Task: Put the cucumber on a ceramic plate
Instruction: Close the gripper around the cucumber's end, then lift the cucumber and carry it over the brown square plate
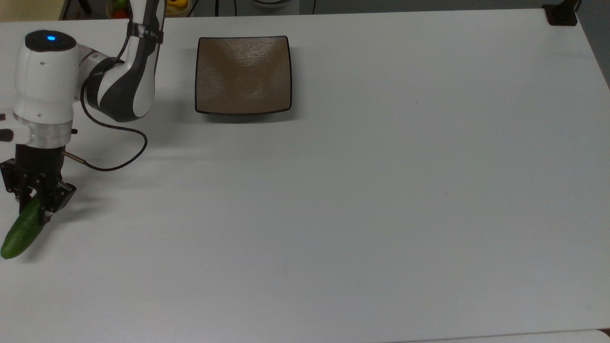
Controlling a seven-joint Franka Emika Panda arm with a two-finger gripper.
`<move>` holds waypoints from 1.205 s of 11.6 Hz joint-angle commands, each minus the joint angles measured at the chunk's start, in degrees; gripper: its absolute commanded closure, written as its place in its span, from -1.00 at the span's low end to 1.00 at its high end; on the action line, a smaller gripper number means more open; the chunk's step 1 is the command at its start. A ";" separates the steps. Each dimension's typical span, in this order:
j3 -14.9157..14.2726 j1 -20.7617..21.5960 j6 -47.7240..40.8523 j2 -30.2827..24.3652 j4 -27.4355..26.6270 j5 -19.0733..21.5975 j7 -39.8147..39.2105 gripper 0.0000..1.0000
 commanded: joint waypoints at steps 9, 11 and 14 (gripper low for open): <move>2.89 8.27 -42.28 -33.69 -15.13 0.28 -0.13 0.99; 2.89 11.35 -47.30 -39.13 -20.48 0.28 -0.30 0.99; 2.89 15.83 -55.20 -46.87 -29.27 0.45 -0.66 0.99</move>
